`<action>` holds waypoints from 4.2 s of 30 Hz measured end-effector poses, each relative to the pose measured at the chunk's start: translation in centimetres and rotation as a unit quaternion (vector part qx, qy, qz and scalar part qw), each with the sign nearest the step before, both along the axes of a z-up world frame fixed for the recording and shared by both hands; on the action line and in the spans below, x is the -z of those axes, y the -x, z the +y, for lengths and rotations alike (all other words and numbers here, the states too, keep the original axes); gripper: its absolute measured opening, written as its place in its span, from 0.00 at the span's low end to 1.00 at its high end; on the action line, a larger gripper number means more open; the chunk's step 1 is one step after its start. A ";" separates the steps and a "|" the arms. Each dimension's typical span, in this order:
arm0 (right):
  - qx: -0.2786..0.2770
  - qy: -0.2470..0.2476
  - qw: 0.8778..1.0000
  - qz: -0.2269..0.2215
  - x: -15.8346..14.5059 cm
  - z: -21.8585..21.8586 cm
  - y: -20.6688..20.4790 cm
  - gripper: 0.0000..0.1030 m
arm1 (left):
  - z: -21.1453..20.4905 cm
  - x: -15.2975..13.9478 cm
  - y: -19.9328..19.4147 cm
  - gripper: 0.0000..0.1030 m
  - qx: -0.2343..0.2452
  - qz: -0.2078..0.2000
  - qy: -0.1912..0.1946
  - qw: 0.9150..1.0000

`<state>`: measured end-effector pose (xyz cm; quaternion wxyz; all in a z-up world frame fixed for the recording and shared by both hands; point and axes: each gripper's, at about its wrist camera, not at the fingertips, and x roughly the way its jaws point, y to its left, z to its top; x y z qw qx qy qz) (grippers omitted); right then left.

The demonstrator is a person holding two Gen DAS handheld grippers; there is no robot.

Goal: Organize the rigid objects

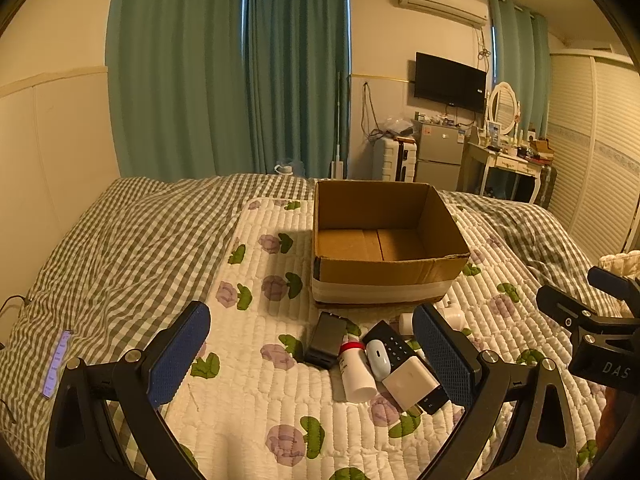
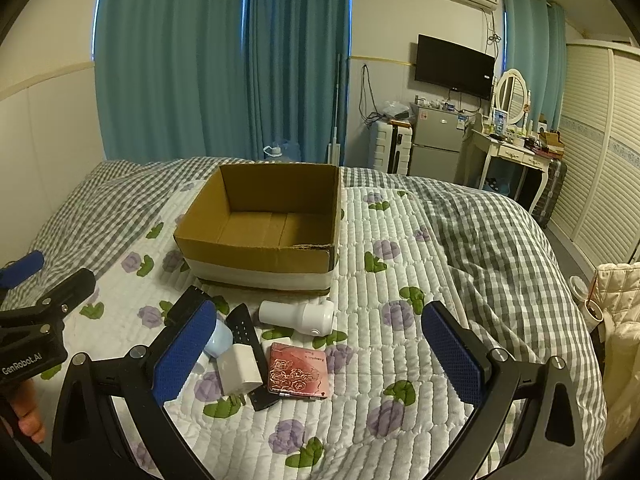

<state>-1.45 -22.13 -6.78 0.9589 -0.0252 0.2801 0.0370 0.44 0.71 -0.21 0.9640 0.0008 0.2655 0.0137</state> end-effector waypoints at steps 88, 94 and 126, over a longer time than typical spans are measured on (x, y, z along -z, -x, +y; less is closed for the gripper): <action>-0.023 0.050 0.984 0.171 10.9 0.9 -7.1 0.98 | -2.3 13.8 -8.2 0.36 0.069 0.223 0.009 0.972; -0.044 0.106 0.976 0.185 12.5 3.0 -6.6 0.89 | -1.4 10.8 -5.4 0.36 0.069 0.182 -0.001 0.981; -0.015 0.070 0.987 0.144 10.6 1.9 -7.5 0.09 | -1.3 8.2 -5.7 0.36 0.080 0.141 0.005 0.987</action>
